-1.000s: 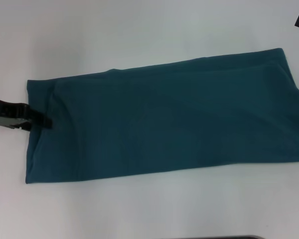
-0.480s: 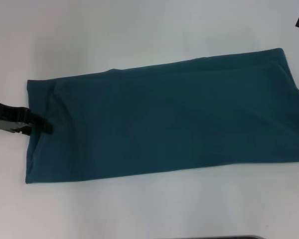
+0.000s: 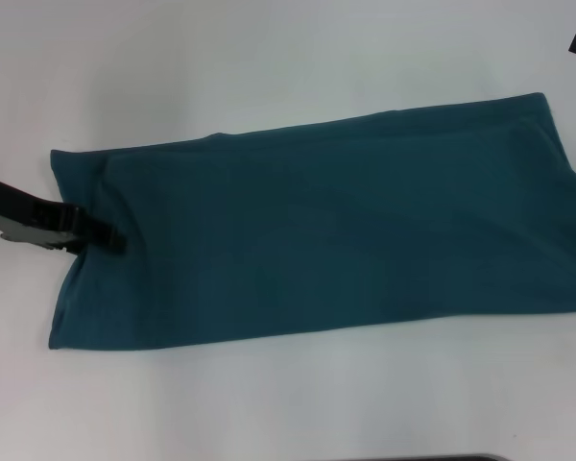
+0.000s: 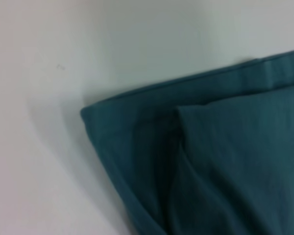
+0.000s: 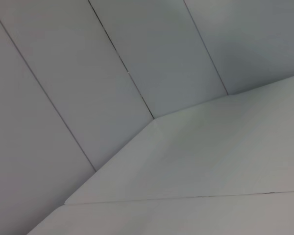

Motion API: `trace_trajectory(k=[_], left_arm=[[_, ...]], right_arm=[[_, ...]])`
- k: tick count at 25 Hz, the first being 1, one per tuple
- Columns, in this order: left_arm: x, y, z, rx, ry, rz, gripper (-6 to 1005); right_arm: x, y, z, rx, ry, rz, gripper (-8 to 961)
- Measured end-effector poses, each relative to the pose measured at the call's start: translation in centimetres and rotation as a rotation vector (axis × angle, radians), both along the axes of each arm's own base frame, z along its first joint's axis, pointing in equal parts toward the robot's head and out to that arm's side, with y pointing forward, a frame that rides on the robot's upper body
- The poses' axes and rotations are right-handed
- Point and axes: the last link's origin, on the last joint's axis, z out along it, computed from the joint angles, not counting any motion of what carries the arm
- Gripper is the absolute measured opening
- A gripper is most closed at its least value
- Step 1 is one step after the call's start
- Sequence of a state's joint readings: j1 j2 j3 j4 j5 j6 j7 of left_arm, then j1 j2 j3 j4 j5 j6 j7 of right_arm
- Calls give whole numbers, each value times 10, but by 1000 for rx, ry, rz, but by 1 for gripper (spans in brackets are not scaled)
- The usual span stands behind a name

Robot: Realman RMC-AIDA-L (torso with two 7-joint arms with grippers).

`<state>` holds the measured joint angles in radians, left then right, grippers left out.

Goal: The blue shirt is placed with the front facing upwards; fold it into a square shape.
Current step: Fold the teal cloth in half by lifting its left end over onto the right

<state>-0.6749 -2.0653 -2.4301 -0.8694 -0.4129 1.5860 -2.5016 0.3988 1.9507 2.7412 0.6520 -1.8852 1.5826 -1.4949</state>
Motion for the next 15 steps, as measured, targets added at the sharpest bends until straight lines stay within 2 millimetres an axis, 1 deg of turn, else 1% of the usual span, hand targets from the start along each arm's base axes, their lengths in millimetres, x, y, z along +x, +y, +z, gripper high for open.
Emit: trace_trajectory(k=[15], left_arm=[[4,3,-1,5,-2,-17,586]], right_arm=[[0,0,0,-1,1,2,683]])
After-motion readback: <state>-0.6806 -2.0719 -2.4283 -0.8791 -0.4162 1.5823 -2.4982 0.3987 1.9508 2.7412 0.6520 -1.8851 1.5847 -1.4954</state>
